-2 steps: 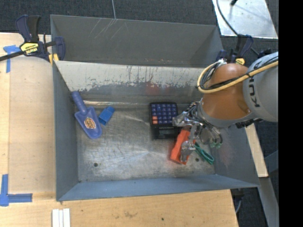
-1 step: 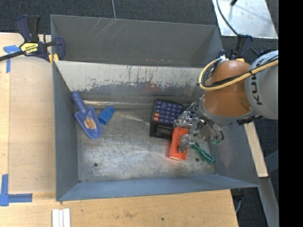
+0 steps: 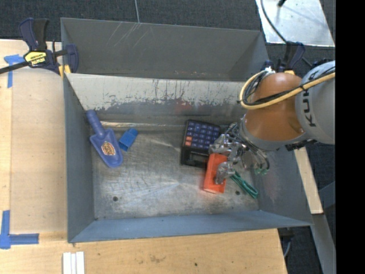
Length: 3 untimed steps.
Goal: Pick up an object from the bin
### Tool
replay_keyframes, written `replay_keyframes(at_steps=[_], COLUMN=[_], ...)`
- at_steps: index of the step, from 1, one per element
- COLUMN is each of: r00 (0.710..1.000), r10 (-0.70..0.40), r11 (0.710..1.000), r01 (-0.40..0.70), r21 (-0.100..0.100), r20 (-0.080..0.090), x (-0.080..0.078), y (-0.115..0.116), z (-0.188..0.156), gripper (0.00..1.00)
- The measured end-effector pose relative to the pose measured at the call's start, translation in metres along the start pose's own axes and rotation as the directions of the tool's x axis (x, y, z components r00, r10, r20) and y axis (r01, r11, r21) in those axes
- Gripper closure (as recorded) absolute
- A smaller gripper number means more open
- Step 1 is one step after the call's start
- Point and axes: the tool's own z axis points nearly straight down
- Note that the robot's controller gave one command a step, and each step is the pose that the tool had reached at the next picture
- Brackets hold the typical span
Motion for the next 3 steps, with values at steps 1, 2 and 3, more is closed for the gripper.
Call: replay_keyframes(at_steps=[1,2,3], r00=[0.999,1.000,0.999], r10=[0.032,0.013,0.027], r11=[0.999,1.000,1.000], r01=[-0.032,-0.013,-0.027], r21=[-0.002,-0.001,-0.002], r20=[-0.027,-0.021,-0.028], x=[-0.012,-0.029,0.008], y=[-0.011,-0.018,-0.018], z=[-0.047,-0.095,-0.141], gripper=[1.00,1.00,1.00])
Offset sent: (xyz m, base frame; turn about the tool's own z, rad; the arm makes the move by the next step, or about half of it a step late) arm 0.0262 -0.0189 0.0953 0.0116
